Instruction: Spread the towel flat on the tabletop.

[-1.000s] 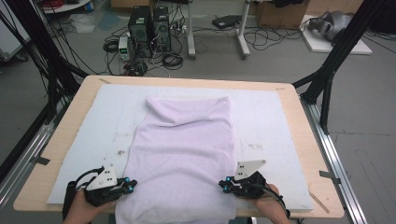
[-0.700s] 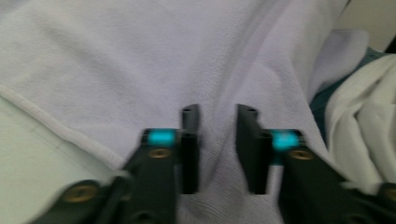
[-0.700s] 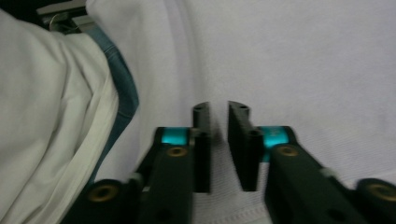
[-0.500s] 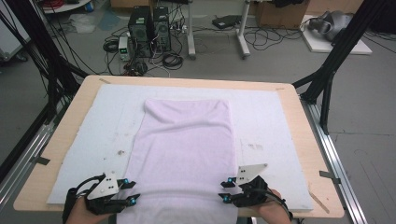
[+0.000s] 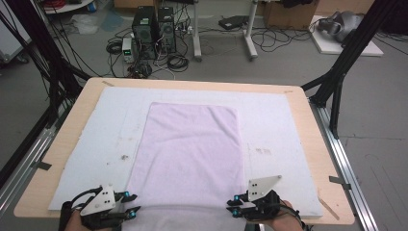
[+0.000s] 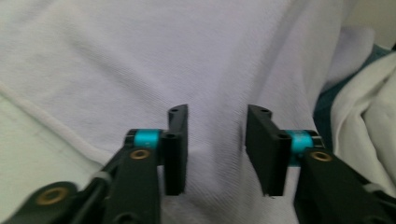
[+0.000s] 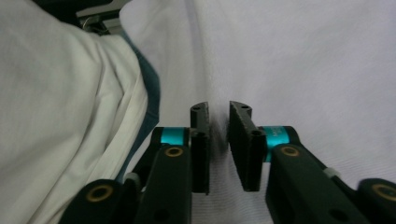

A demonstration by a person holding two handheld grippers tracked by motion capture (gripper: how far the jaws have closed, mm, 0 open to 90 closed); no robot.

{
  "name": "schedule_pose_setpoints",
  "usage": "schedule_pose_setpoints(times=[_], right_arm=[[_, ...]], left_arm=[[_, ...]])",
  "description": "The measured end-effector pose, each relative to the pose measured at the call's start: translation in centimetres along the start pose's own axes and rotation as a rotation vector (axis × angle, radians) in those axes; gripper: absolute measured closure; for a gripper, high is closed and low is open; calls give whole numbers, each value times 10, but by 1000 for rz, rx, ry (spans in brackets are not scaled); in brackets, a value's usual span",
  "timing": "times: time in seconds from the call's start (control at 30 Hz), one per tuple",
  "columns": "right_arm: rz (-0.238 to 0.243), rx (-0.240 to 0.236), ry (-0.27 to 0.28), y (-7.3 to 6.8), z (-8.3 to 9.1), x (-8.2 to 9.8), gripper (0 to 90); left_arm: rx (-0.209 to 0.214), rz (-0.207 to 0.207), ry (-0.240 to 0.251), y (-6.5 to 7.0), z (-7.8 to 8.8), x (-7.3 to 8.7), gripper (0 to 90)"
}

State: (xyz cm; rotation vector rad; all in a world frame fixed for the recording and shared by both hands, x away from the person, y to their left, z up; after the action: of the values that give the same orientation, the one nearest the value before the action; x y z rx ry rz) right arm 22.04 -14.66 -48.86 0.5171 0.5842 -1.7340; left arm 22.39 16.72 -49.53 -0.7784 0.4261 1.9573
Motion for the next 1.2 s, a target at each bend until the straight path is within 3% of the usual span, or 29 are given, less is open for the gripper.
schedule_pose_setpoints(times=[0.03,0.13,0.2,0.27,0.33,0.4,0.47,0.5,0.6,0.63,0.8,0.9,1.13,1.2], right_arm=[[-13,20,-3,5,0,-2,698],[-15,21,-13,8,-4,-2,651],[6,21,-42,5,-10,1,650],[19,45,-85,5,-17,8,689],[31,66,-94,5,-21,12,819],[48,43,-97,1,-20,13,845],[48,31,-88,-1,-16,11,809],[41,25,-62,-1,-12,7,795],[41,34,1,-2,-5,-7,782],[62,33,14,-4,-7,-12,778],[133,43,2,-17,-20,-22,726],[129,42,13,-18,-23,-26,712],[132,72,-62,-12,-46,-21,739],[145,29,-58,-18,-50,-19,769]], left_arm=[[-6,4,4,-3,0,-1,567],[-3,-17,-7,-4,-6,-2,578],[9,-40,-33,0,-14,2,691],[12,-50,-27,2,-17,4,788],[11,-48,-24,3,-15,6,860],[20,-46,-22,6,-11,8,860],[29,-36,-8,7,-5,5,801],[32,-33,2,7,-3,3,743],[29,-30,27,4,0,-7,707],[28,-32,30,3,-1,-10,712],[54,-60,33,14,-13,-19,721],[61,-67,27,15,-19,-22,720],[78,-88,-42,17,-38,-19,775],[99,-77,-29,22,-37,-19,783]])
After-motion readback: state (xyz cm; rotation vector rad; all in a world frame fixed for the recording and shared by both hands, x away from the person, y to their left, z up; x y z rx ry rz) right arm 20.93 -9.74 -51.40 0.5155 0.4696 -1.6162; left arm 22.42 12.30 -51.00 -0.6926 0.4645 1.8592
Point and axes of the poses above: each handheld gripper's, and its own axes: z roughly backward along the jaws, x roughly out of its underside, y roughly to its right, the point moved 10 cm from there along -z, roughly forward along the jaws, and after that the axes turned 12 degrees about -y, right-handed, at the moved point
